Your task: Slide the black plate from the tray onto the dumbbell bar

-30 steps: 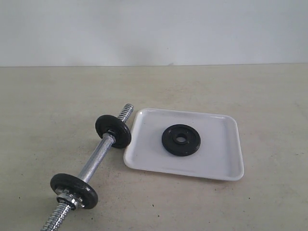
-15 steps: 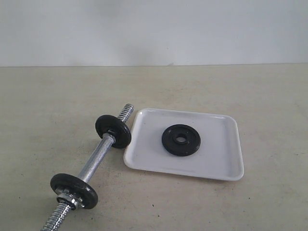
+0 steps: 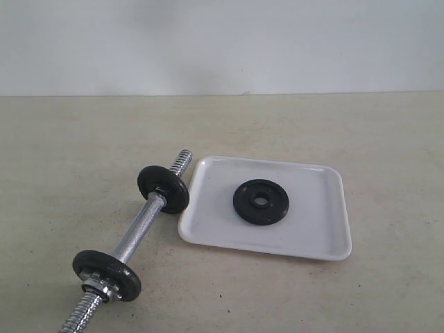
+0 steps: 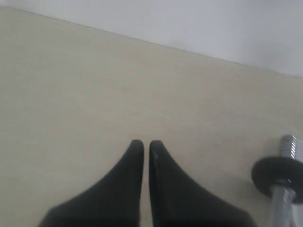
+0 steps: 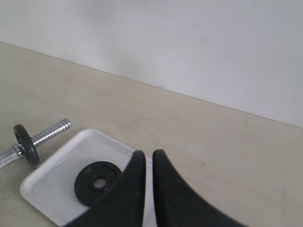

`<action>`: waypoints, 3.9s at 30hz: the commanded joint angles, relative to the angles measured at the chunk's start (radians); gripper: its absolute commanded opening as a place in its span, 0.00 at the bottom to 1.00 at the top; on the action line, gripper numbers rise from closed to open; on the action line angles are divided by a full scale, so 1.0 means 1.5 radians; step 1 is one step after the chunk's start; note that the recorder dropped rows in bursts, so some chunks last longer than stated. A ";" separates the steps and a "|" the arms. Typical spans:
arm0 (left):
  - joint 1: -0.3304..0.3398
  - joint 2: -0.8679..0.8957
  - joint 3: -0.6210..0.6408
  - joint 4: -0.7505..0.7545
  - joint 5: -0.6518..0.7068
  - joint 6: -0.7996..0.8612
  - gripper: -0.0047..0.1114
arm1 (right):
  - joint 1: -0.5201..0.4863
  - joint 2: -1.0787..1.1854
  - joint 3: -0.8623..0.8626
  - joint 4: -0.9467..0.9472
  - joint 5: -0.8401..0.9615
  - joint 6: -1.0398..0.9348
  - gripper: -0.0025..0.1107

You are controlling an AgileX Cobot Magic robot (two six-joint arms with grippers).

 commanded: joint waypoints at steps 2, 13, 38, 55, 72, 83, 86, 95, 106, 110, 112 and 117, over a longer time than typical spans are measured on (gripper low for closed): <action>-0.053 -0.006 -0.024 -0.267 0.043 0.285 0.08 | 0.000 0.001 0.003 0.002 -0.004 -0.002 0.05; -0.059 -0.006 -0.041 -0.506 0.121 0.616 0.08 | 0.000 0.001 0.003 0.002 -0.004 -0.002 0.05; -0.059 0.000 -0.039 -0.651 0.065 0.686 0.84 | 0.000 0.001 0.003 0.002 -0.004 -0.002 0.05; -0.059 0.187 -0.037 -0.800 0.131 0.738 0.99 | 0.000 0.001 0.003 0.019 -0.004 -0.002 0.05; -0.089 0.446 -0.070 -1.078 0.192 1.179 0.99 | 0.000 0.001 0.003 0.106 -0.008 0.034 0.05; -0.122 0.588 -0.117 -1.104 0.115 1.190 0.86 | 0.000 0.001 0.003 0.109 0.029 0.034 0.05; -0.122 0.602 -0.117 -1.104 0.131 1.215 0.71 | 0.000 0.001 0.003 0.109 0.027 0.034 0.05; -0.127 0.608 -0.117 -1.174 0.170 1.262 0.72 | 0.000 0.001 0.003 0.109 0.021 0.034 0.06; -0.215 0.708 -0.169 -1.196 0.068 1.304 0.73 | 0.000 0.001 0.003 0.108 0.043 0.034 0.06; -0.215 0.727 -0.169 -1.196 0.022 1.304 0.73 | 0.000 0.001 0.003 0.108 0.043 0.034 0.06; -0.215 0.739 -0.169 -1.196 0.022 1.304 0.73 | 0.000 0.001 0.003 0.108 0.043 0.033 0.06; -0.215 0.769 -0.171 -1.199 0.023 1.304 0.73 | 0.000 0.001 0.003 0.108 0.044 0.033 0.06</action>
